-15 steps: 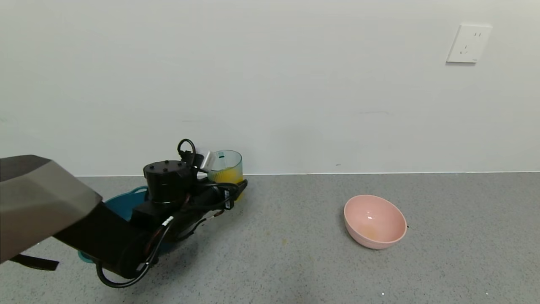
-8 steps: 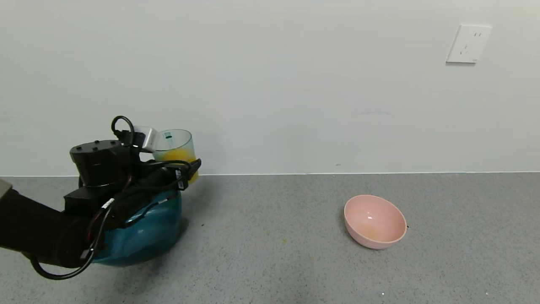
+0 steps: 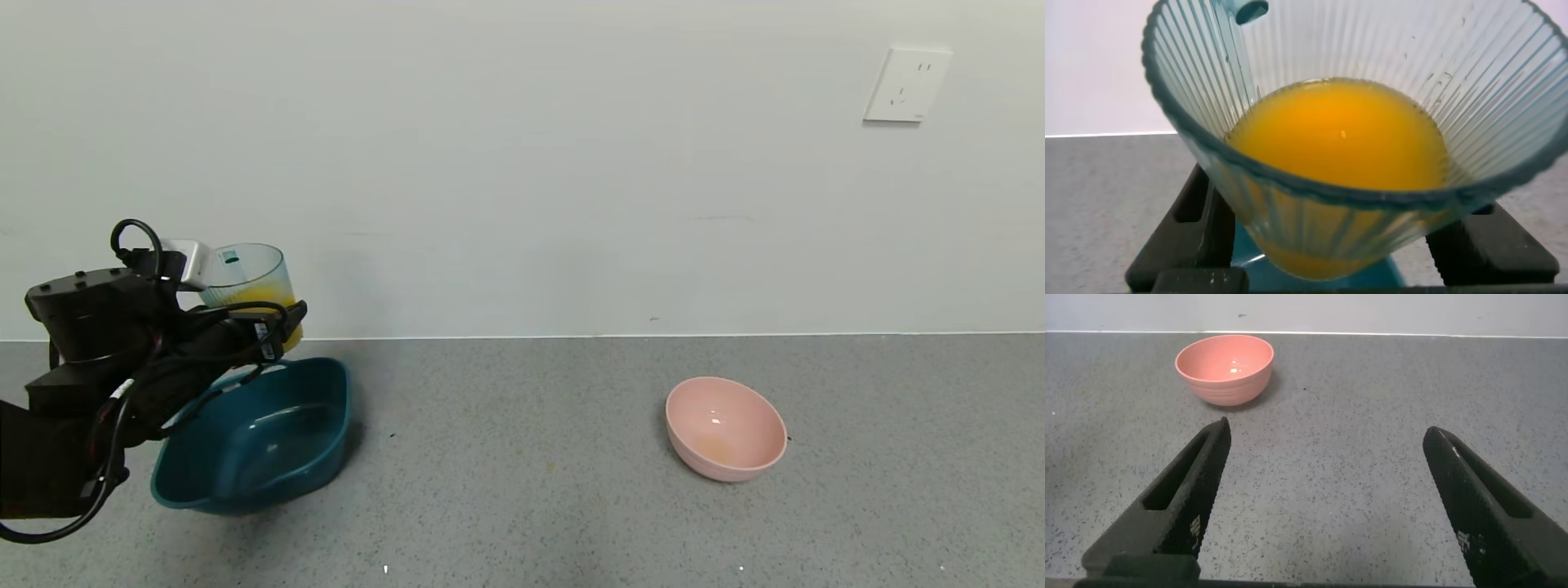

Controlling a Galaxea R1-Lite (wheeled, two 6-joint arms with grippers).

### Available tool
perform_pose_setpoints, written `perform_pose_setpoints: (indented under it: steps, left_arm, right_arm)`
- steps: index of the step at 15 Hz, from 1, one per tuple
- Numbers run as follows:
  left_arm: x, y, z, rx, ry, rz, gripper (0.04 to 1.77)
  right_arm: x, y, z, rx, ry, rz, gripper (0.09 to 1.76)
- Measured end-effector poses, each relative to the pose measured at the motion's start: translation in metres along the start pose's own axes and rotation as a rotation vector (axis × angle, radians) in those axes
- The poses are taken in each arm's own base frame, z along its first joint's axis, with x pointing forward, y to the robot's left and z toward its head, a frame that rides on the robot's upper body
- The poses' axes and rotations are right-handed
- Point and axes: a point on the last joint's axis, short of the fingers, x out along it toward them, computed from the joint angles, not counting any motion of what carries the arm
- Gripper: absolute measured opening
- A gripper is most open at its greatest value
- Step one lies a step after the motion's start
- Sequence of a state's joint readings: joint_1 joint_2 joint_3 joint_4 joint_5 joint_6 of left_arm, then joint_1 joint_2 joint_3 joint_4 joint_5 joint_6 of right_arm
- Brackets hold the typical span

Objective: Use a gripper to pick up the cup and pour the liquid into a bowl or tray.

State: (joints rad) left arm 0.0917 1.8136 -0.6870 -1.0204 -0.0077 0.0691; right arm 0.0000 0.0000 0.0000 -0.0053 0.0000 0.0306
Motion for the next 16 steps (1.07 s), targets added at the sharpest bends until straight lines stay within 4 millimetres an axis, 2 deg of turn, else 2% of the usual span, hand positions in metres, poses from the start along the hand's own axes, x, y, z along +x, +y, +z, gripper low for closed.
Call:
perform_pose_setpoints:
  steps: [5,16]
  left_arm:
    - [-0.002,0.022,-0.002,0.011,0.006,0.066,1.29]
    - [-0.021,0.07,-0.029,0.124,0.071,0.159,1.29]
  right_arm:
    - [0.0,0.0,0.0,0.0,0.0,0.0,1.71]
    - [0.0,0.0,0.0,0.0,0.0,0.0,1.71]
